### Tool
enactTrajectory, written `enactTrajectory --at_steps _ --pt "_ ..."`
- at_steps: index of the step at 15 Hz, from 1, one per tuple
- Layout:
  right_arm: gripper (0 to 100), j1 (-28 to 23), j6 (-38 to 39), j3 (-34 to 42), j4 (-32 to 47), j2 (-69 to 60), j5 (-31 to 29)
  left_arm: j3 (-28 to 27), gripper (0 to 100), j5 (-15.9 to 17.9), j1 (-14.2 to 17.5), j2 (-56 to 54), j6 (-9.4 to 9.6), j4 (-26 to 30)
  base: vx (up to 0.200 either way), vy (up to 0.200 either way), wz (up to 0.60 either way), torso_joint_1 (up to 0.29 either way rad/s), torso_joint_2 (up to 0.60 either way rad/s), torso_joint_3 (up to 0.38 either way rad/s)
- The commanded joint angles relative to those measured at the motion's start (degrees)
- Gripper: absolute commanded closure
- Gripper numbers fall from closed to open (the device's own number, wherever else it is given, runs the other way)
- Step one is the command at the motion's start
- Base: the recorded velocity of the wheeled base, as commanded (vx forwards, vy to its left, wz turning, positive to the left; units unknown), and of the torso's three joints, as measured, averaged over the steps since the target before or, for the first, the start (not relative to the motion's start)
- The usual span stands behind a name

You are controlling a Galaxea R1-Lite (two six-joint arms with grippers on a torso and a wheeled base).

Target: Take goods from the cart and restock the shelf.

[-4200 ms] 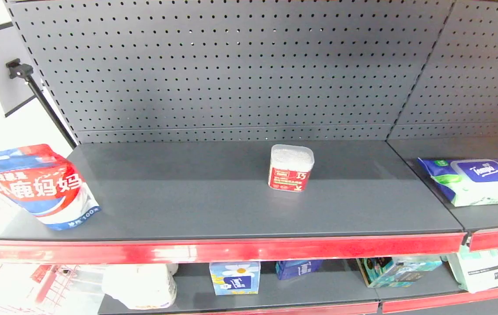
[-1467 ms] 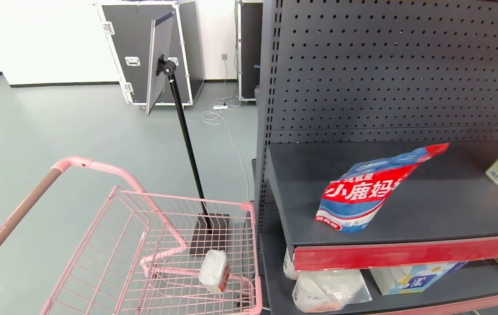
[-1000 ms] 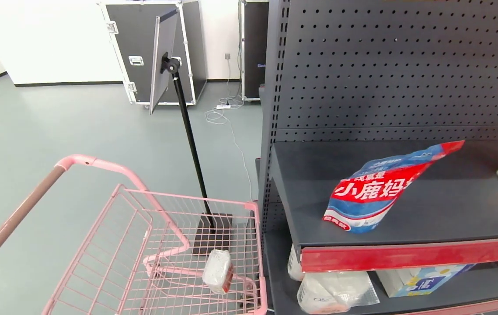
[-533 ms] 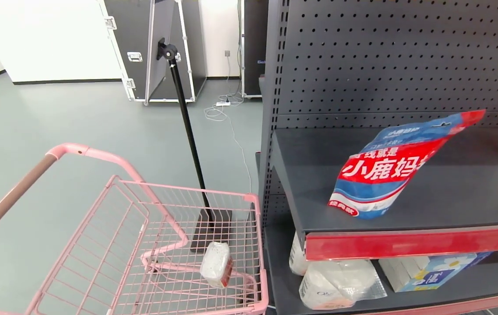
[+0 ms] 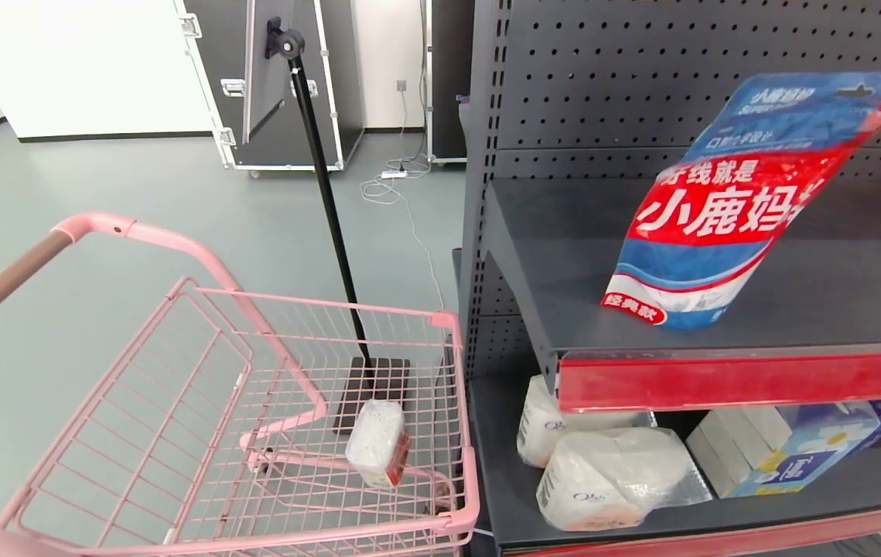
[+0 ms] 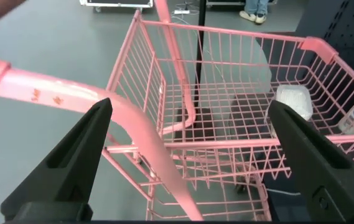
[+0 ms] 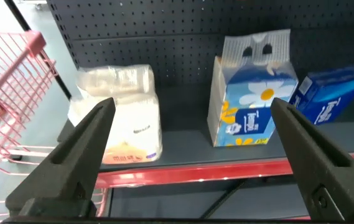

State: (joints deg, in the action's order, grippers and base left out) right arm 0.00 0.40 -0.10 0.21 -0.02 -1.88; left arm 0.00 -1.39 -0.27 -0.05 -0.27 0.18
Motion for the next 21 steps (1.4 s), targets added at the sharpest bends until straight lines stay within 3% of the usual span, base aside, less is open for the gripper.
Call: enactTrajectory --at_steps 1,4,5,6,7,8,9,11,12,13,14,15,21 --pt "0 0.0 -0.1 0.0 0.0 0.0 0.0 0.0 0 0.0 0.0 0.3 0.09 0.0 0.000 0.000 0.00 -0.144 0.52 0.373" --pt "0 0.0 0.0 0.0 0.0 0.0 0.0 -0.1 0 0.4 -0.2 1.4 0.53 0.0 0.000 0.000 0.00 -0.128 0.51 0.375" --pt "0 0.0 0.0 0.0 0.0 0.0 0.0 -0.1 0 1.9 -0.2 1.4 0.53 -0.1 0.000 0.000 0.00 -0.115 0.50 0.383" --pt "0 0.0 -0.1 0.0 0.0 0.0 0.0 -4.7 0 6.3 -0.3 3.2 -0.26 0.1 0.000 0.000 0.00 -0.071 0.36 0.281" --pt "0 0.0 0.1 0.0 0.0 0.0 0.0 -22.7 0 9.2 -0.8 21.4 -8.35 0.3 0.000 0.000 0.00 -0.036 0.21 0.173" --pt "0 0.0 0.1 0.0 0.0 0.0 0.1 -32.5 0 12.0 -1.2 31.4 -11.95 0.3 0.000 0.000 0.00 -0.022 0.13 0.110" --pt "0 0.0 0.0 0.0 0.0 0.0 0.1 -37.7 0 15.1 -1.8 39.7 -11.33 0.3 0.000 0.000 0.00 -0.012 0.07 0.061" --pt "0 0.0 -0.1 0.0 0.0 0.0 0.1 -38.8 0 19.1 -3.8 53.4 -5.27 0.2 0.000 0.000 0.00 0.000 0.00 0.000" --pt "0 0.0 -0.1 0.0 0.0 0.0 0.1 -39.6 0 20.0 -6.0 59.2 -3.42 -0.1 0.000 0.000 0.00 0.000 0.00 0.000" --pt "0 0.0 -0.1 0.0 0.0 0.0 0.1 -41.0 0 19.8 -10.5 63.8 -1.84 0.0 0.000 0.000 0.00 0.000 0.00 0.000" --pt "0 0.0 -0.1 0.0 0.0 0.0 0.1 -42.1 0 19.7 -14.8 69.1 -1.49 0.2 0.000 0.000 0.00 0.000 0.00 0.000" --pt "0 0.0 -0.1 0.0 0.0 0.0 0.1 -42.7 0 19.6 -17.0 74.2 -1.31 0.1 0.000 0.000 0.00 0.000 0.00 0.000" --pt "0 0.0 -0.1 0.0 0.0 0.0 0.1 -46.2 0 17.3 -21.6 93.3 -1.14 -3.5 0.000 0.000 0.00 0.000 0.00 0.000"
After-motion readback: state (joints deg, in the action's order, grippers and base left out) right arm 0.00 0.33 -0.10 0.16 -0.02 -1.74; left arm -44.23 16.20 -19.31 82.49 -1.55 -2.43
